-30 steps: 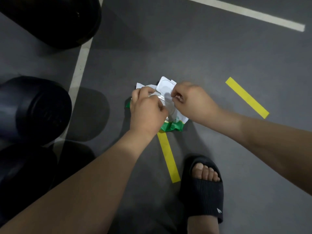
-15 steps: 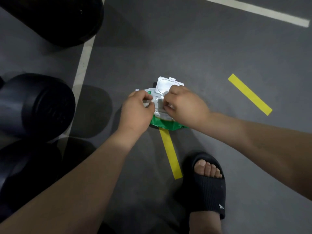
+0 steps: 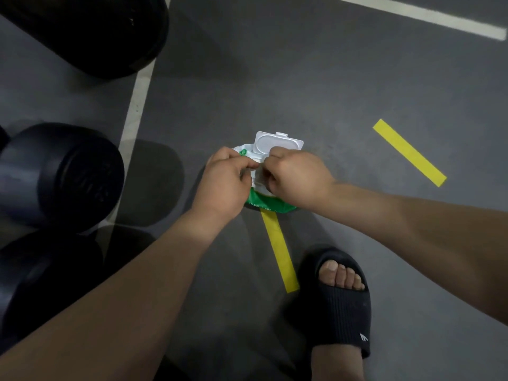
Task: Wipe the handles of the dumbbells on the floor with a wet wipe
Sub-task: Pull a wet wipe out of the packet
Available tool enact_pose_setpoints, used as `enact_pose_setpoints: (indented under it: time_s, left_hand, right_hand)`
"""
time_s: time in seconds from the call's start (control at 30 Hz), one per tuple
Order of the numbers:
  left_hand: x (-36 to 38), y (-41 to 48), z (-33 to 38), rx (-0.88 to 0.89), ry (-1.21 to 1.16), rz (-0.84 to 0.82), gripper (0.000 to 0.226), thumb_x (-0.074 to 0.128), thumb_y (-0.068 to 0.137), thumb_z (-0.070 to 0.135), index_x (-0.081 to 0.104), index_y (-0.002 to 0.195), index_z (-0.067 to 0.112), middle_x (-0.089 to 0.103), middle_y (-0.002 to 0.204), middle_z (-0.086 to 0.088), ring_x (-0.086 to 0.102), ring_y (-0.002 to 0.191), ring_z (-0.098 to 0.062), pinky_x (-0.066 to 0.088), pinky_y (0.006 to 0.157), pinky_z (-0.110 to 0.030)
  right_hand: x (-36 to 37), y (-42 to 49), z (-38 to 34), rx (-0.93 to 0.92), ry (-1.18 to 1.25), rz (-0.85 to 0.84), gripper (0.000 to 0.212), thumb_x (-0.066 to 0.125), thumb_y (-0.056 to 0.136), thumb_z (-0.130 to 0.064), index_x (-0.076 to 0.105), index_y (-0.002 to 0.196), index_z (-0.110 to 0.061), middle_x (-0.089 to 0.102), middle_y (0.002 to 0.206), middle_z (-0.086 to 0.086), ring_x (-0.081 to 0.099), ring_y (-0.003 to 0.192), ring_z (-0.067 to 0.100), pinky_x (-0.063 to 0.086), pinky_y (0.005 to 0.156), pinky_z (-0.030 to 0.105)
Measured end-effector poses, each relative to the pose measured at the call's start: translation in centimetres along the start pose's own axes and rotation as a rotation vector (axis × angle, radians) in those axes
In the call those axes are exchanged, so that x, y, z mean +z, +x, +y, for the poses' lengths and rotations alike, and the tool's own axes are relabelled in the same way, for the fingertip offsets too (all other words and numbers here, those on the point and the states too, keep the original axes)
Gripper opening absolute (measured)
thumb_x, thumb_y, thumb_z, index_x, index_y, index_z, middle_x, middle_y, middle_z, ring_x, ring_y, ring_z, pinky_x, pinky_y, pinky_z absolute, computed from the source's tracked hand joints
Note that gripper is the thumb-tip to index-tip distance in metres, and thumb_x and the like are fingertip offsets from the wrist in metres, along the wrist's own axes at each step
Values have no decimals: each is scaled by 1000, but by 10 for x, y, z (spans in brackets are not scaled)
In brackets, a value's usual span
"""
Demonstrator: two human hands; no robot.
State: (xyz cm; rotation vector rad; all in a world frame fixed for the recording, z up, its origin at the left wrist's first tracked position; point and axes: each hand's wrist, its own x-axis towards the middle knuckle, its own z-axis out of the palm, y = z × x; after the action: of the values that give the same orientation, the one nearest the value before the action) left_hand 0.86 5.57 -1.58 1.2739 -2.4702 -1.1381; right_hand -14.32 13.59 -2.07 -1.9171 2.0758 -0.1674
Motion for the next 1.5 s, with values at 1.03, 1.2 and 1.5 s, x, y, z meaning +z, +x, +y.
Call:
enact_pose_setpoints:
  time_s: [1.03, 1.2, 1.5]
  left_hand:
    - [6, -1, -1, -14, 23, 37, 27, 64, 85, 1, 77, 104, 16, 50, 103, 10, 58, 106, -25, 42, 94, -22]
    - [7, -1, 0, -14, 31, 39, 27, 64, 85, 1, 76, 103, 16, 51, 103, 7, 57, 107, -26, 45, 96, -27]
    - [7, -1, 3, -29, 29, 29, 27, 64, 84, 2, 76, 103, 17, 58, 109, -4, 58, 107, -29, 48, 98, -34]
  right_hand:
    - [-19, -2, 25, 181, 583, -84, 23, 77, 83, -21, 65, 101, -14, 59, 83, -5, 54, 69, 3, 49, 71, 24]
    - [-18, 0, 24, 196, 738, -22, 9, 67, 90, -10, 64, 88, -18, 55, 84, -5, 52, 71, 4, 44, 71, 21]
    - [-34, 2, 12, 521, 1076, -34, 18, 56, 102, -33, 55, 102, -15, 63, 82, 1, 60, 74, 13, 51, 72, 31]
